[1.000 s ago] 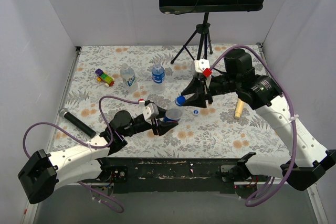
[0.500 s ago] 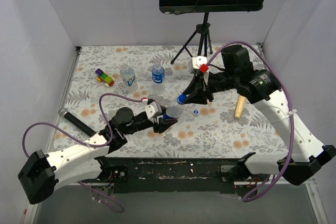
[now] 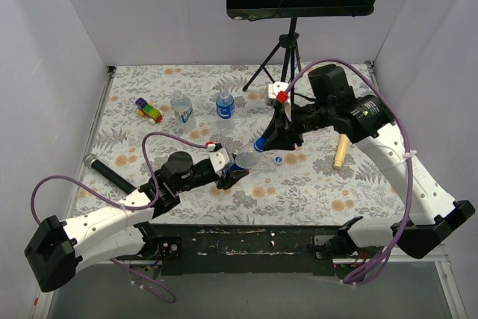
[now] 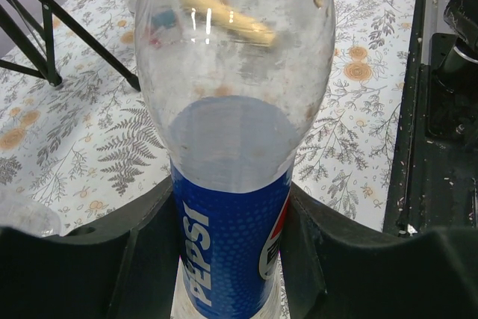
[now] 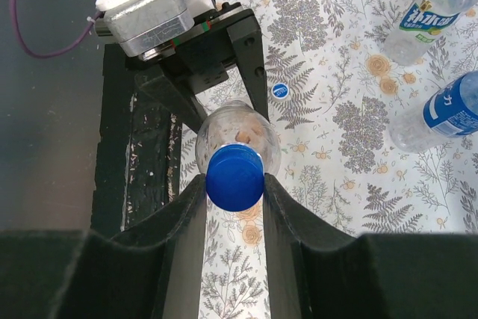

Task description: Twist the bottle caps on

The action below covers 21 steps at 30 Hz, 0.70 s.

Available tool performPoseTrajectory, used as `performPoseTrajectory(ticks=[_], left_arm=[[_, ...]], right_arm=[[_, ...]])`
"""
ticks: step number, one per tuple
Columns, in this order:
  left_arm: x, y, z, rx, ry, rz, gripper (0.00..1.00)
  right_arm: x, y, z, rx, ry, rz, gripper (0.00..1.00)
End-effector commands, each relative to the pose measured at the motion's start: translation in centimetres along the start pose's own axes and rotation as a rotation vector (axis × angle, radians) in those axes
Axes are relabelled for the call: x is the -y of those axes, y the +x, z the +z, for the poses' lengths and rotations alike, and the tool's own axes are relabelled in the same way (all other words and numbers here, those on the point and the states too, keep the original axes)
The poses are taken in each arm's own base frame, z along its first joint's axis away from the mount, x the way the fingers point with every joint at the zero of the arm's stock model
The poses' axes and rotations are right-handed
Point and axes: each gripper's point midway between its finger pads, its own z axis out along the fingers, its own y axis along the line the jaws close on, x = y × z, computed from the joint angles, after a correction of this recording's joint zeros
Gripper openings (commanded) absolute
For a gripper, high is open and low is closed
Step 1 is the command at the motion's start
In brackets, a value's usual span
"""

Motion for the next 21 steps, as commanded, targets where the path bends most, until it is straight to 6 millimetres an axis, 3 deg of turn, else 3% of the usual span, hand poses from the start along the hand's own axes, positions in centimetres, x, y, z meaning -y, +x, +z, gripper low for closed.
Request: performPoseTrajectory(ticks=[1,11,14,21], left_arm=[[-0.8,-2.8,0.0,0.060,-0.028,0.034,0.45],[0.5,-4.1,0.1,0.138,0.032,-0.041,0.45],[0.7,-3.7,0.5,0.114,0.048,-0.055,0.45],[-0.8,-4.1,0.3,0.140,-0.030,0.000,0.44]], right_arm=[[-0.5,-0.7,-0.1,0.007,-0.021,-0.027,0.22],[-1.0,0.1,0.6,-0.017,-0.049,-0.017,0.22],[-1.3,0.1,0.7,-0.024,-0.058,-0.018,0.22],[-0.7,0.7,0.8,-0.062,-0.017,0.034,0.20]])
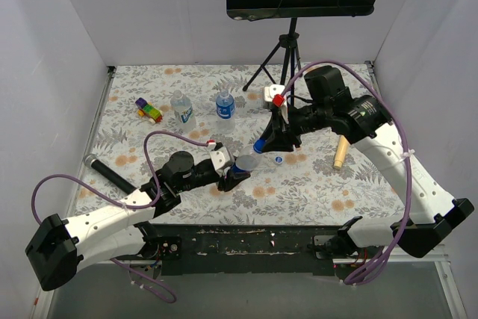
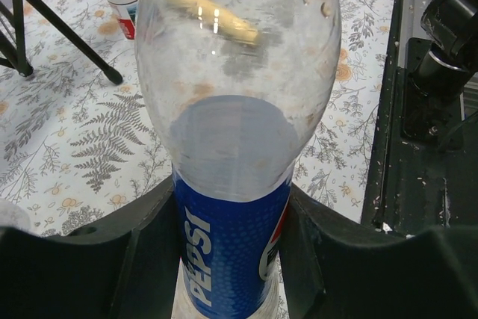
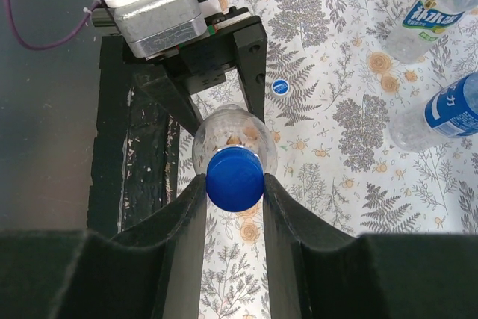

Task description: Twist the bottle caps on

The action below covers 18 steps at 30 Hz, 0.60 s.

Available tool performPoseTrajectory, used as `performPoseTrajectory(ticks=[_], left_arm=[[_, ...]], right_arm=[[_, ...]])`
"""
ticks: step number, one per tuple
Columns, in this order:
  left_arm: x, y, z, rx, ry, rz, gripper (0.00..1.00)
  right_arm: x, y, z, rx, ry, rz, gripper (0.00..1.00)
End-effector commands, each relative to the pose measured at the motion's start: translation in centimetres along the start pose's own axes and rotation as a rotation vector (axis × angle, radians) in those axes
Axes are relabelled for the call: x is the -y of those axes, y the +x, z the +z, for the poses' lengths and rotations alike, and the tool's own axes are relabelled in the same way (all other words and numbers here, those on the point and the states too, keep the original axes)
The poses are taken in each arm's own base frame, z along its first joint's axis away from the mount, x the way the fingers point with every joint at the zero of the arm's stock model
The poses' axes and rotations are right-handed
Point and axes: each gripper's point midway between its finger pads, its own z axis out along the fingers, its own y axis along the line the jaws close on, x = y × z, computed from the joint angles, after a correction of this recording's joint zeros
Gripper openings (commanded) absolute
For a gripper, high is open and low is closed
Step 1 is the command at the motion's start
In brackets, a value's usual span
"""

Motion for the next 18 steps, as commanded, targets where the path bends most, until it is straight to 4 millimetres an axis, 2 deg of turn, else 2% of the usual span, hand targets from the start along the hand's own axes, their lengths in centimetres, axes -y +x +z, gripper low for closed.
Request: performPoseTrajectory(ticks=[1,6,10,18], left_arm=[[-1.7,-5.0,0.0,0.164,-0.081,0.086,0.44],[-3.5,-7.0,0.0,0.208,-0.180,0.130,0.44],[-4.8,-8.5,-0.3,0.269,-0.277,0.144,0.45],[-5.9,-8.8,-0.3,0.297,-0.381,0.191,0.46]], right_arm=[[-0.4,0.3,0.1,-0.043,0.007,0.063,0.19],[0.9,0.9,0.1,-0.085,0.096,0.150,0.13],[1.7,1.2,0.3,-0.104,0.170,0.220,0.12],[2.7,1.5,0.8,-0.099,0.295,0.376,0.11]])
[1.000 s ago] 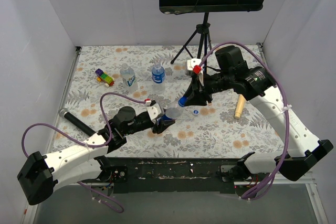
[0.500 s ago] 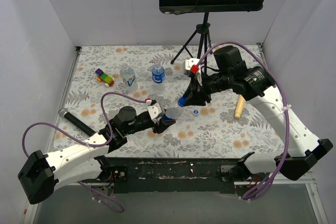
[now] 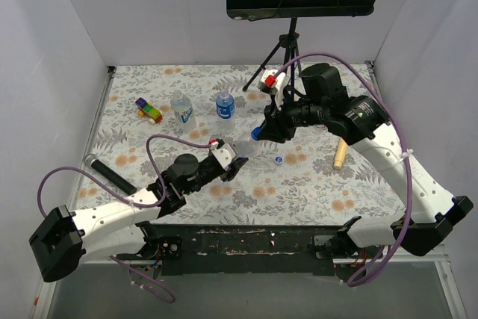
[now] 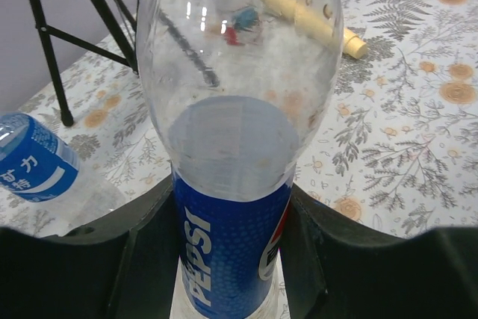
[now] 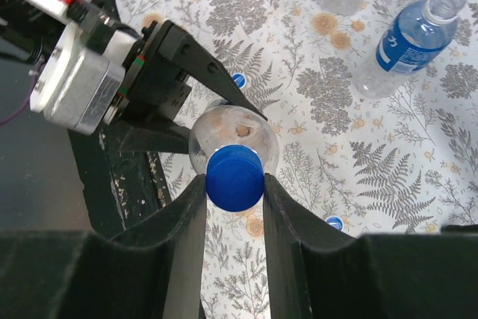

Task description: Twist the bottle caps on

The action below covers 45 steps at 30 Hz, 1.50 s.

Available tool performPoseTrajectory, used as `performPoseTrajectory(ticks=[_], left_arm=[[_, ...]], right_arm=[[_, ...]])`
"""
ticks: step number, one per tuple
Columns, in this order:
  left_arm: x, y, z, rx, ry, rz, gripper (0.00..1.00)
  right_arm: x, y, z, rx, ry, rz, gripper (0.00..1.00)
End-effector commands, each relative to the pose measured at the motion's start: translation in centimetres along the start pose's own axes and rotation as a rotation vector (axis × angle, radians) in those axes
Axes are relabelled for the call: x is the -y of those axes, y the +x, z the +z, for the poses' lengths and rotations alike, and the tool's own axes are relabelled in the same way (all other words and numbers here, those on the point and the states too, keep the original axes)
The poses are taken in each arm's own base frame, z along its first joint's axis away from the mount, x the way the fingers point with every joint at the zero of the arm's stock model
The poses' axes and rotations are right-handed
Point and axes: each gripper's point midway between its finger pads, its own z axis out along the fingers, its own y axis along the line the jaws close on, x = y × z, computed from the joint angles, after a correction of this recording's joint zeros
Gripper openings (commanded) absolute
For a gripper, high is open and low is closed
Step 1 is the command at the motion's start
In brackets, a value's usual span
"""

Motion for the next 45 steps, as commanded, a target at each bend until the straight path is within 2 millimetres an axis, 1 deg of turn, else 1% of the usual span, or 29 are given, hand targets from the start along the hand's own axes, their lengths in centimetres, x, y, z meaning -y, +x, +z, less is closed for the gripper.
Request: performPoseTrajectory(ticks=[1,6,12,15,17,19,21,24,26,27,29,32,33,35,36,39,41,43,45], left_arm=[[-2.9,-8.0,-0.2,0.283,-0.158,0.036,0.46],[-3.7,-7.2,-0.3,0.271,-0.231,0.072,0.48],[-4.7,-6.1,-0.3,0.242,-0.314,0.096,0.48],[-5.0,-5.5,-0.1,0.224,-0.340,0.098,0.48],[-5.1,-5.4,-0.1,0.224,-0.353,0.095,0.48],[-5.2,-5.2,-0.2,0.218,-0.361,0.094,0.48],[-5.3,-4.6,-0.1,0.201,-0.372,0.095,0.48],[-5.3,-4.5,0.1,0.190,-0.371,0.077,0.47],[-5.4,-4.3,0.2,0.180,-0.375,0.065,0.47],[-5.4,-4.3,0.2,0.179,-0.377,0.060,0.47],[-5.3,-3.9,0.3,0.166,-0.376,0.056,0.46],[-5.2,-3.5,0.4,0.152,-0.373,0.044,0.45],[-5.1,-3.3,0.4,0.146,-0.370,0.042,0.45],[-5.1,-2.9,0.5,0.137,-0.370,0.037,0.44],[-5.1,-2.8,0.5,0.136,-0.374,0.035,0.44],[-4.9,-2.3,0.7,0.121,-0.364,0.019,0.43],[-4.6,-2.2,0.9,0.122,-0.347,0.001,0.43],[-4.5,-2.2,1.0,0.122,-0.332,-0.018,0.42],[-4.0,-2.4,1.2,0.123,-0.286,-0.044,0.42]], right_arm=[[-0.1,1.9,0.8,-0.080,0.073,0.187,0.11],[0.2,2.4,1.3,-0.109,0.185,0.354,0.11],[-0.3,2.6,2.4,-0.119,0.282,0.466,0.11],[-0.1,2.8,2.9,-0.126,0.334,0.499,0.10],[-0.1,2.9,3.3,-0.120,0.343,0.518,0.10],[0.4,2.8,3.5,-0.101,0.376,0.533,0.10],[1.0,2.6,3.4,-0.087,0.424,0.544,0.10],[1.5,2.3,3.0,-0.071,0.465,0.545,0.10],[1.6,2.2,2.9,-0.068,0.475,0.544,0.13],[1.6,2.1,2.9,-0.060,0.479,0.546,0.15],[1.7,1.9,2.8,-0.054,0.483,0.549,0.21],[1.7,1.0,2.3,-0.023,0.482,0.544,0.37],[1.6,0.5,2.0,-0.003,0.473,0.532,0.40],[1.4,-1.4,1.3,0.079,0.453,0.494,0.55],[1.2,-2.4,0.8,0.118,0.431,0.468,0.61],[0.5,-4.8,-0.9,0.203,0.398,0.395,0.73],[0.1,-6.0,-2.1,0.233,0.382,0.345,0.77],[-0.6,-6.7,-3.0,0.242,0.349,0.284,0.80],[-1.3,-7.3,-3.8,0.252,0.313,0.220,0.80]])
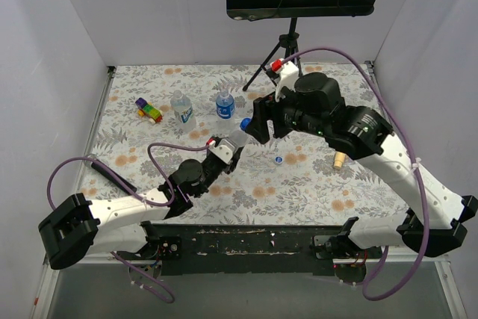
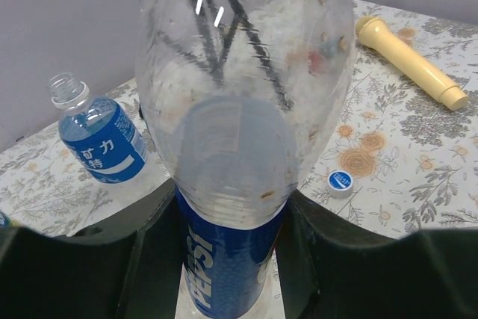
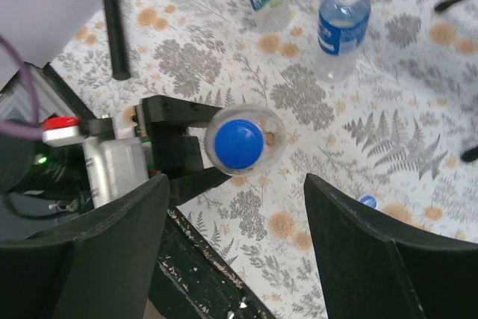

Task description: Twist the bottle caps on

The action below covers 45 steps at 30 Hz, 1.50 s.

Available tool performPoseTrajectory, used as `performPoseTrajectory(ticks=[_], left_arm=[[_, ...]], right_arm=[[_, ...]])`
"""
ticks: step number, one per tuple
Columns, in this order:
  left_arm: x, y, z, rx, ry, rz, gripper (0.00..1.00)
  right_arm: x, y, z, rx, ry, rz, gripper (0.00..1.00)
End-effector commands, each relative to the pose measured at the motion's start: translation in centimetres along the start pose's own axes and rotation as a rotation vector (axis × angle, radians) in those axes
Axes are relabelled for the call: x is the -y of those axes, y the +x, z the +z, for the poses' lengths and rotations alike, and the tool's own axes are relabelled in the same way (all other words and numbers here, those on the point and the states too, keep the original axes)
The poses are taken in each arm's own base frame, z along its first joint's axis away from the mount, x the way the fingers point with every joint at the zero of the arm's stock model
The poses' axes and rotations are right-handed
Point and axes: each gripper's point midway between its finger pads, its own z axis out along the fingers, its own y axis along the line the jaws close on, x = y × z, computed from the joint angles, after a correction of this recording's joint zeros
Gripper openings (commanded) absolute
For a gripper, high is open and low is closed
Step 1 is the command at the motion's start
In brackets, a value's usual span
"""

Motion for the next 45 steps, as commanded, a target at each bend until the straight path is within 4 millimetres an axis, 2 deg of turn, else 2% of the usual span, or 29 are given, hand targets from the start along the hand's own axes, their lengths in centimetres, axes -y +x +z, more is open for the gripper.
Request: performPoseTrajectory(ticks=[1,5,8,10,14,16,24,45], left_arm=[[0.7,-2.5,0.7,0.053,0.063,-0.096,0.41],[2.7,-3.6,0.5,0.050,0.276,-0.161,0.42],[3.7,-4.2,0.1,0.037,0.435,-0.205,0.42],[4.5,-4.2,-0.2,0.017,0.529,-0.214,0.42],[6.0,-4.4,-1.2,0.006,0.667,-0.199,0.42],[6.4,-4.6,-1.6,0.008,0.700,-0.201,0.42],[6.6,-4.7,-1.7,0.004,0.728,-0.197,0.43],[6.8,-5.3,-2.1,0.025,0.748,-0.197,0.43]], right_arm=[[-2.9,-4.1,-4.4,0.150,-0.179,-0.182,0.80],[-3.6,-3.5,-5.5,0.154,-0.295,-0.385,0.79],[-3.1,-2.7,-5.7,0.145,-0.346,-0.522,0.77],[-2.5,-3.1,-6.0,0.167,-0.372,-0.592,0.74],[-1.6,-3.6,-6.6,0.177,-0.444,-0.660,0.72],[-1.9,-3.3,-6.7,0.166,-0.501,-0.693,0.71],[-3.6,-2.2,-6.4,0.126,-0.672,-0.744,0.68],[-2.7,-0.2,-4.2,0.028,-0.701,-0.720,0.55]])
